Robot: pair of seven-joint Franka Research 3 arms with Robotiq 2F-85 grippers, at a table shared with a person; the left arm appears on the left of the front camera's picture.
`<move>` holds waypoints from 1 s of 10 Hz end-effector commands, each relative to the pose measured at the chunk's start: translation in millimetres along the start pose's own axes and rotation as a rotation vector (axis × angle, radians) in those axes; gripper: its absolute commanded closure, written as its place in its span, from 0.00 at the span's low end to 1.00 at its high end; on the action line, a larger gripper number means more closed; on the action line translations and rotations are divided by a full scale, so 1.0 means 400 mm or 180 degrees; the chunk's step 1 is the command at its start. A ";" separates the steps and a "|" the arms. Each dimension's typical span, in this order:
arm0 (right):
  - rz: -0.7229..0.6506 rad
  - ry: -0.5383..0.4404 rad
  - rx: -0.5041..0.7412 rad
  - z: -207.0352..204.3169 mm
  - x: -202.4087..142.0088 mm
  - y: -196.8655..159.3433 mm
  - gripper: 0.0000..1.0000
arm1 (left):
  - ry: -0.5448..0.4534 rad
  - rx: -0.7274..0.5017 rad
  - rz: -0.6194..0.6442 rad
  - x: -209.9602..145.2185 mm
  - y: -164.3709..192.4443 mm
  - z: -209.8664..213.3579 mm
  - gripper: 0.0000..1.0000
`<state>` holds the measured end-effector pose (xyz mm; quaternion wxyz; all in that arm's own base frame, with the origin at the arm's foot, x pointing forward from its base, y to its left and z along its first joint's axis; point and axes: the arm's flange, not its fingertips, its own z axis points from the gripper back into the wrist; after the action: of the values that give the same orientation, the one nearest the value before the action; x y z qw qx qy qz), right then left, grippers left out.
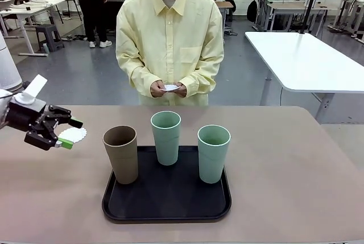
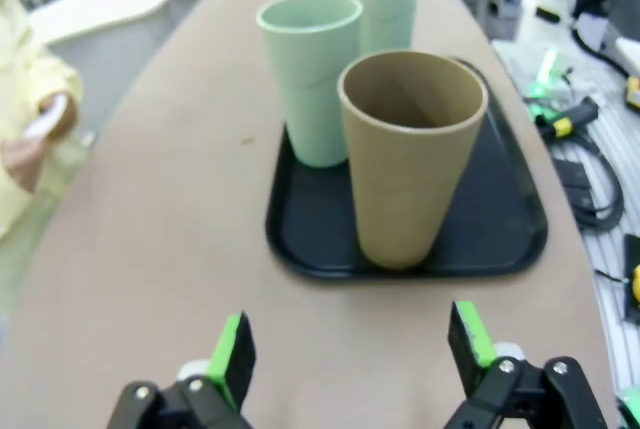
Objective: Place coasters on the table and set cups on them.
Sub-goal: Pick up one Reusable plastic cup and place it on a coaster set by the human.
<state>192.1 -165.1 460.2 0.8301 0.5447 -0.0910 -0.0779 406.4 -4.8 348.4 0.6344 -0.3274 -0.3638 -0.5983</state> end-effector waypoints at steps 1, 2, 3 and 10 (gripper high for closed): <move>0.0054 -0.0012 0.0046 0.003 0.004 -0.002 0.00 | -0.0231 -0.0093 -0.0069 -0.034 -0.007 -0.028 0.00; 0.0054 -0.0012 0.0046 0.003 0.004 -0.002 0.00 | -0.0369 -0.0262 -0.0047 -0.056 -0.011 -0.030 0.00; 0.0054 -0.0012 0.0046 0.003 0.004 -0.002 0.00 | -0.0490 -0.0354 -0.0066 -0.076 -0.013 -0.031 0.00; 0.0054 -0.0012 0.0046 0.003 0.004 -0.002 0.00 | -0.0794 -0.0491 0.0017 -0.119 0.030 -0.136 0.00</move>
<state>192.1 -165.1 460.2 0.8301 0.5446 -0.0910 -0.0778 414.4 -16.4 283.3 0.5702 -0.4476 -0.3779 -0.5759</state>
